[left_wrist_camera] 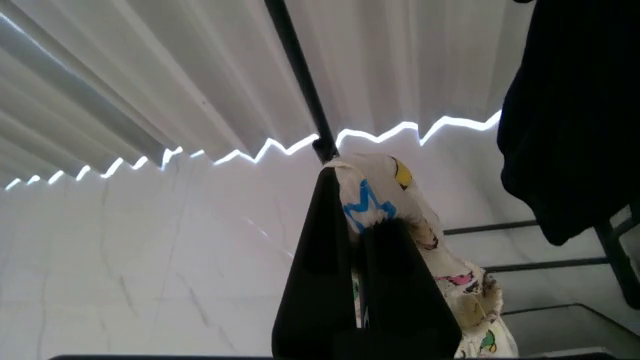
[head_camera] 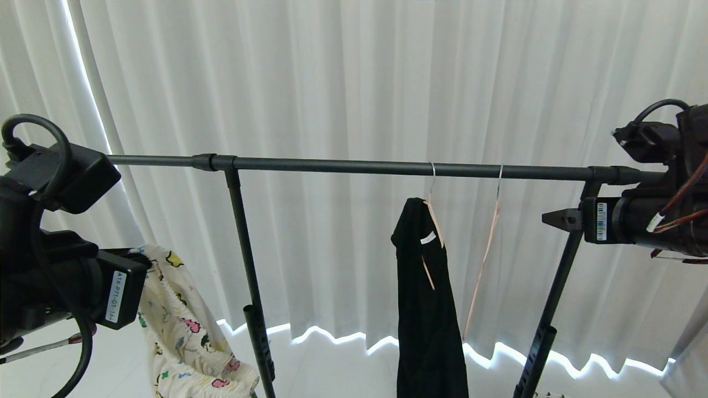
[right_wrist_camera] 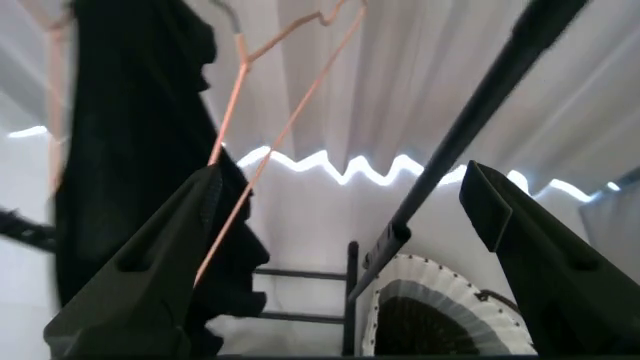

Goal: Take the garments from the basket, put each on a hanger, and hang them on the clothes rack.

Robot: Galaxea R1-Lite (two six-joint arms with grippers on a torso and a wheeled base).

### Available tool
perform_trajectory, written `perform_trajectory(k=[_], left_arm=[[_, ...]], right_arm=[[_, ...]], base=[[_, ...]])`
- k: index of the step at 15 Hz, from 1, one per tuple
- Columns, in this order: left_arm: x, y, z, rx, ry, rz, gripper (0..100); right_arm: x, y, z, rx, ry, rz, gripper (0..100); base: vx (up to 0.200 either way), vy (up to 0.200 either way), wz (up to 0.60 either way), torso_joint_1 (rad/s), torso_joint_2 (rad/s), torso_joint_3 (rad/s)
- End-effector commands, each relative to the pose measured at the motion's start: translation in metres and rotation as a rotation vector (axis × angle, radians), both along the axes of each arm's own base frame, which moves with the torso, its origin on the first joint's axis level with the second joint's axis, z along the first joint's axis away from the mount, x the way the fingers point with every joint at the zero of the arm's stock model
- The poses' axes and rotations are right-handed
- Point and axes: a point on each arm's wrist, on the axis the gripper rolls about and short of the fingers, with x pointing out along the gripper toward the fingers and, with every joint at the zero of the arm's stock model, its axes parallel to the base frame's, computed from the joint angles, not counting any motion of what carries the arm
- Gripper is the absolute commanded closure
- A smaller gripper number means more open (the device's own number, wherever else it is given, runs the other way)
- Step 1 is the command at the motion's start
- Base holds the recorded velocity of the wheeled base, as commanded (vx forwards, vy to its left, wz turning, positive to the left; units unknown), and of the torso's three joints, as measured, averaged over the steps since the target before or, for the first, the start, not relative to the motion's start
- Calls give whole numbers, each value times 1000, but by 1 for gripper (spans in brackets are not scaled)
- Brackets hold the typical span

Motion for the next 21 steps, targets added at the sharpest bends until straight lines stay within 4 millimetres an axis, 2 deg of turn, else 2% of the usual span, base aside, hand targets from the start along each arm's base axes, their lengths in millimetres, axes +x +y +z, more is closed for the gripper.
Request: perform_trajectory(k=[1,8,10,13,21], left_arm=[[1,-1,-1,3,5,-1,100],[0,-2,-2,-3,-14,-10,100],[-2,0,-1,1,-24,4,100],[-3,0,1,6,-33,17,100],[-3,1,2,39,-43,22,100]], right_arm=[[14,9,-14,-24,36,-19,0],[41,49,-50,-63,76,-41,0],[52,62,-72,-51,115,-103,0],[58,63,-85,-54,148,-126,0],[62,48,-100,-85,194,-180,0]], base=[[0,0,0,0,0,0],[0,0,0,0,0,0],[0,0,0,0,0,0],[0,0,0,0,0,0],[0,0,0,0,0,0]])
